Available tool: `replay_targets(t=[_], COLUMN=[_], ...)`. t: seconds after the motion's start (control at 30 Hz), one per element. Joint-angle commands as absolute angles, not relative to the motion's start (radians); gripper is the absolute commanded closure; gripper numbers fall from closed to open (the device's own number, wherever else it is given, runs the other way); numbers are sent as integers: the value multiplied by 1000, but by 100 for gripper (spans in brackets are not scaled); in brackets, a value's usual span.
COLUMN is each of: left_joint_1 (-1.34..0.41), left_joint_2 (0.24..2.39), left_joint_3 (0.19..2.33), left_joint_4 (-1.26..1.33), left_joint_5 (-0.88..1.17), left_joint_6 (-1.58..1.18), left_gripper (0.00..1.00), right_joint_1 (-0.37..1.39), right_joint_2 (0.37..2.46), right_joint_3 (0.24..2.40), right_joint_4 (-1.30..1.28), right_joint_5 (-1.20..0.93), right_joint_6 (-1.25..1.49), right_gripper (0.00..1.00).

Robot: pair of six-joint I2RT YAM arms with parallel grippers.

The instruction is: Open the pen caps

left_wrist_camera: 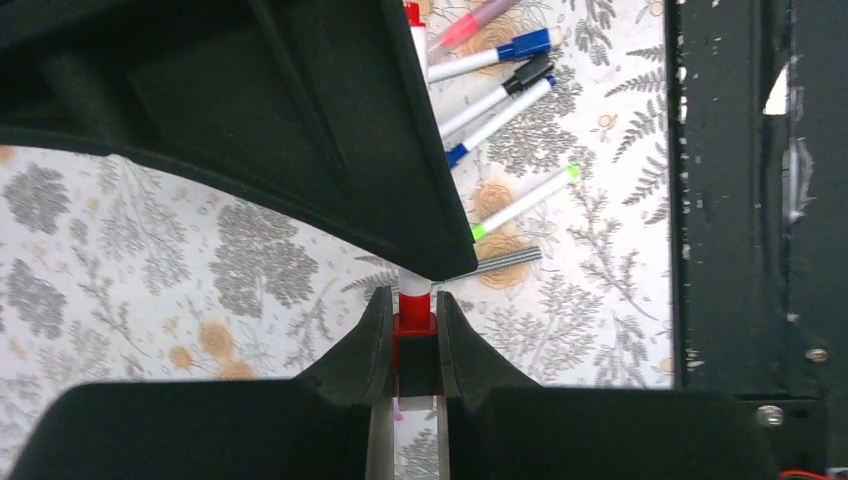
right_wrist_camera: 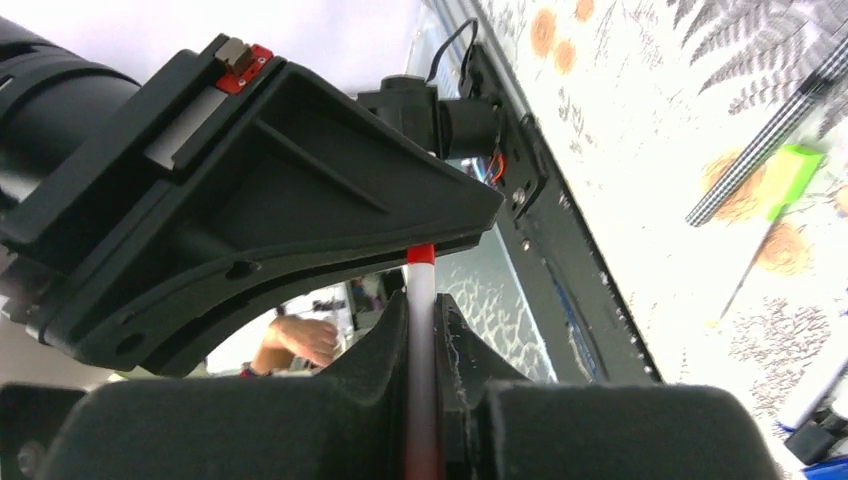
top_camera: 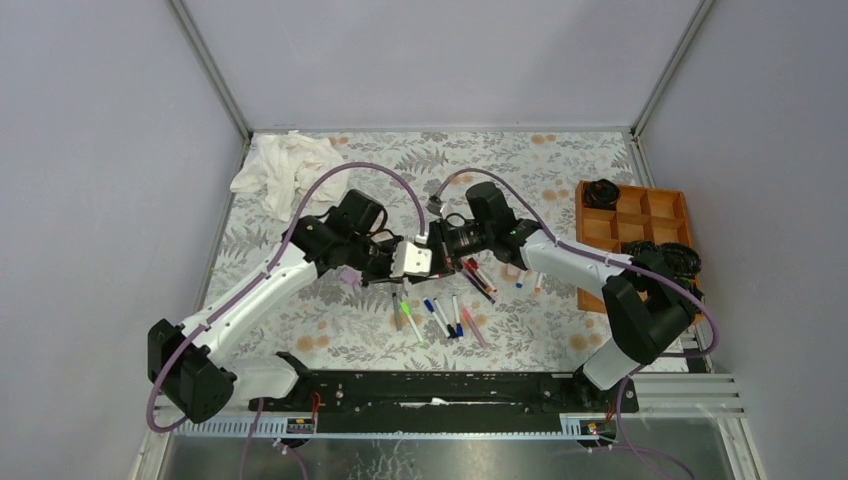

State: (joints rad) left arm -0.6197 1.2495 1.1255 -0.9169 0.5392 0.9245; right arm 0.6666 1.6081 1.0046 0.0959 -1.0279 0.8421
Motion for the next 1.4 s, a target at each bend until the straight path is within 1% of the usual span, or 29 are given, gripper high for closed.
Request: replay_targets(t=[0.0, 0.17, 0.23, 0.3, 0.37, 0.47, 0.57, 0.63, 0.77, 1.03, 1.13, 1.23, 1.27, 1.3, 1.33, 1.37], left_joint_1=[-448, -333, -321, -321, -320, -321, -319, -318, -315, -296, -295, -293, -291, -287, -281, -275], left_joint_2=[1261, 1337, 1350, 1349, 1359, 1418, 1495, 1537, 1608, 1680, 1677, 1656, 1646, 1638, 1630, 1621], left_joint_3=[1115, 1084, 1064, 1029, 993, 968, 969, 971, 970, 966, 977, 997, 1008, 1026, 1047, 1069], left_joint_4=[-1136, -1090, -1053, -976, -860, -718, -639, -605, -546, -509, -531, -560, -569, -585, -606, -626], left_joint_5=[293, 266, 261, 271, 282, 271, 265, 268, 249, 227, 241, 260, 263, 271, 283, 302], left_joint_6=[1139, 1204, 1197, 1157, 1093, 957, 862, 828, 796, 775, 759, 753, 748, 740, 731, 721], left_gripper=[100, 100, 100, 100, 100, 100, 96, 94, 89, 79, 71, 51, 47, 40, 8, 2], right_joint_1=[592, 553, 547, 541, 527, 518, 515, 515, 513, 514, 512, 506, 502, 497, 495, 492], right_joint_2=[1523, 1494, 1493, 1495, 1492, 1475, 1427, 1407, 1409, 1509, 1497, 1503, 1507, 1512, 1517, 1523], right_joint_3=[939, 927, 932, 955, 985, 1032, 1008, 992, 965, 968, 965, 978, 979, 977, 974, 970], right_joint_4=[-176, -201, -219, -277, -343, -447, -431, -419, -370, -283, -272, -298, -302, -306, -306, -304], right_joint_5=[-1128, -1112, -1097, -1028, -893, -551, -262, -117, 77, 312, 383, 433, 443, 453, 459, 464], right_joint_6=[704, 691, 683, 641, 590, 534, 553, 560, 568, 555, 549, 546, 547, 549, 552, 554], right_gripper=[100, 100, 100, 100, 100, 100, 100, 100, 100, 100, 100, 100, 100, 100, 100, 100])
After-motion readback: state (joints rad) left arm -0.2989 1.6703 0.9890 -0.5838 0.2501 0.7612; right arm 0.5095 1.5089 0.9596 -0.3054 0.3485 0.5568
